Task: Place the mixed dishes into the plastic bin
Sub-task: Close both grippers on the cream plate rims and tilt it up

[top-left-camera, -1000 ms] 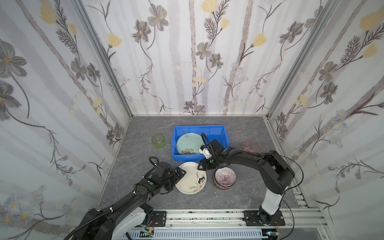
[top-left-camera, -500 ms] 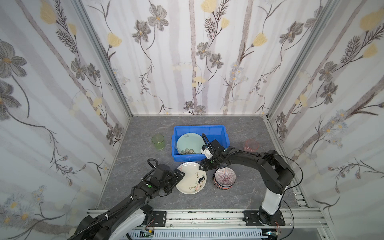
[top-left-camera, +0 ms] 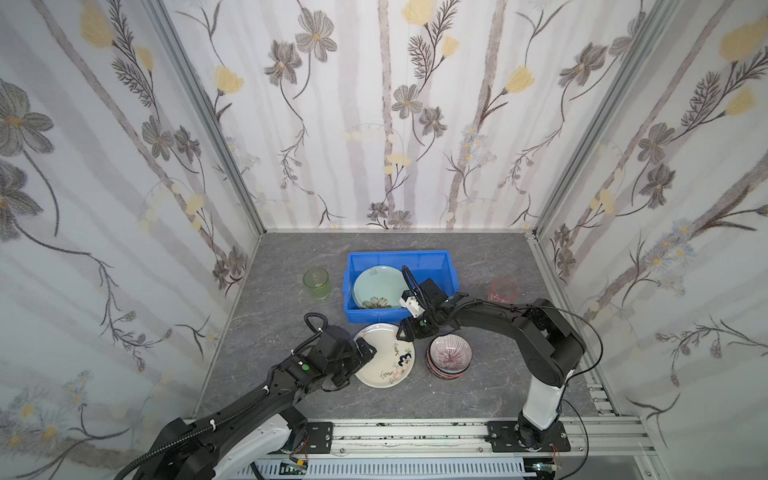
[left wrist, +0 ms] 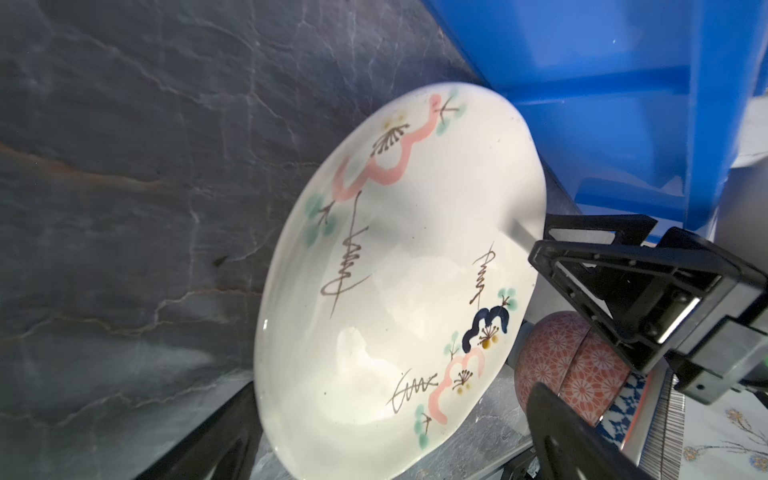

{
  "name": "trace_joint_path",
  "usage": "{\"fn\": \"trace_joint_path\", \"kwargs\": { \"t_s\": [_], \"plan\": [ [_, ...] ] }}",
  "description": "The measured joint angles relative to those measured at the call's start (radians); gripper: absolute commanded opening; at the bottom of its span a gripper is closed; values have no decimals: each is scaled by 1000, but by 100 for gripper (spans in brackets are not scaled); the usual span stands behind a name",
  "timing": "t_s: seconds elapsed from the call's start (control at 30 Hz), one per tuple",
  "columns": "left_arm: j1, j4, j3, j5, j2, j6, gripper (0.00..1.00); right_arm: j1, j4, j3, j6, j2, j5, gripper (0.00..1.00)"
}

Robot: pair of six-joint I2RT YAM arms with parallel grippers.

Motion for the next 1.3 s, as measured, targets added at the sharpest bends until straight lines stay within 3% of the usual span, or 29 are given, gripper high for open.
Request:
{"fn": "trace_joint_path", "kwargs": {
  "t_s": [1.3],
  "plan": [
    [-9, -2, 39, -56, 99, -7, 100, 0, -13, 18, 21, -38, -103, 44]
  ]
}}
